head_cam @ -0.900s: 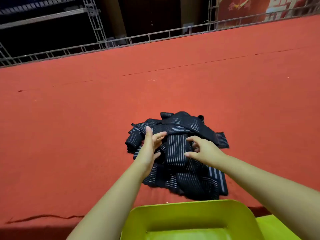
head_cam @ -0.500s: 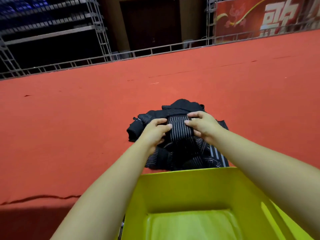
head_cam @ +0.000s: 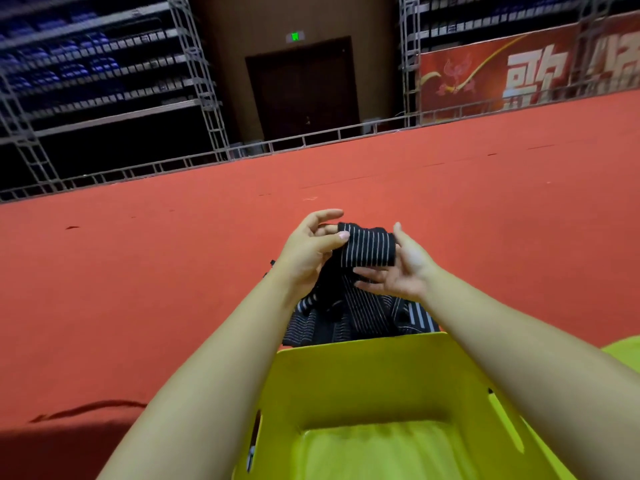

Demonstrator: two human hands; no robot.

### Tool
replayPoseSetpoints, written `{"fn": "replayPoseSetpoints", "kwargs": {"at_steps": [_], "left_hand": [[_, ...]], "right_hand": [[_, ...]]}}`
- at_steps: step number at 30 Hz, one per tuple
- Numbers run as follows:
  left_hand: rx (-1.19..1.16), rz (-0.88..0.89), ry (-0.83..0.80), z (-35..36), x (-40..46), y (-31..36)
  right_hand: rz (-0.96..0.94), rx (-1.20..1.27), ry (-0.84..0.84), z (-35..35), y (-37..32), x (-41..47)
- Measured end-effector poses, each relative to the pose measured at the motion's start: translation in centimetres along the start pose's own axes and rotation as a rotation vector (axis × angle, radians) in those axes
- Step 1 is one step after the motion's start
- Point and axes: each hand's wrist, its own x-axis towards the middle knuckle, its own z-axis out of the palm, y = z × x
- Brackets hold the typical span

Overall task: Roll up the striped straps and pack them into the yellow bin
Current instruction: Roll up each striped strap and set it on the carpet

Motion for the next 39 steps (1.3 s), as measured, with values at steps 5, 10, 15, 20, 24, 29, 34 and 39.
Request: {"fn": "replayPoseSetpoints", "kwargs": {"at_steps": [5,10,15,20,24,29,34,39], "left_hand": [[-0.140,-0.037,-0.041,-0.2,-1.8,1.5],[0.048,-0.252,-0.166,-2.2,-3.0,0.2],[0.713,-0.164,0.181,-4.9,-0.4,-4.4],[1.071,0.046,0.075,-4.0,4.1,-7.3],[1.173,-0.033,0.046,-2.4,6.8,-8.5],[1.184,-0.030,0.140,-1.4,9.1,-7.6],[0.249,-0.251,0.553,-2.1,12.3,-6.7],[-0.468,-0.208,0.753,-4.8,13.4,-6.4]], "right_hand": [[-0.041,0.014,-0.025,2.8,-1.1,-0.5],[-0.168,-0.283,0.119,3.9,-1.2,1.9],[-0.267,-0.694,0.057,-0.2,-1.0,4.7],[-0.255,-0.689,-0.083,-2.6,-1.0,4.8],[-0.253,-0.729,-0.171,-3.6,-1.3,4.4],[-0.230,-0.793,-0.145,-5.3,-2.5,3.7],[-0.232,-0.661,-0.074,-7.6,-5.3,1.5],[-0.284,-0.628,0.330,-10.7,-8.0,1.2]]}}
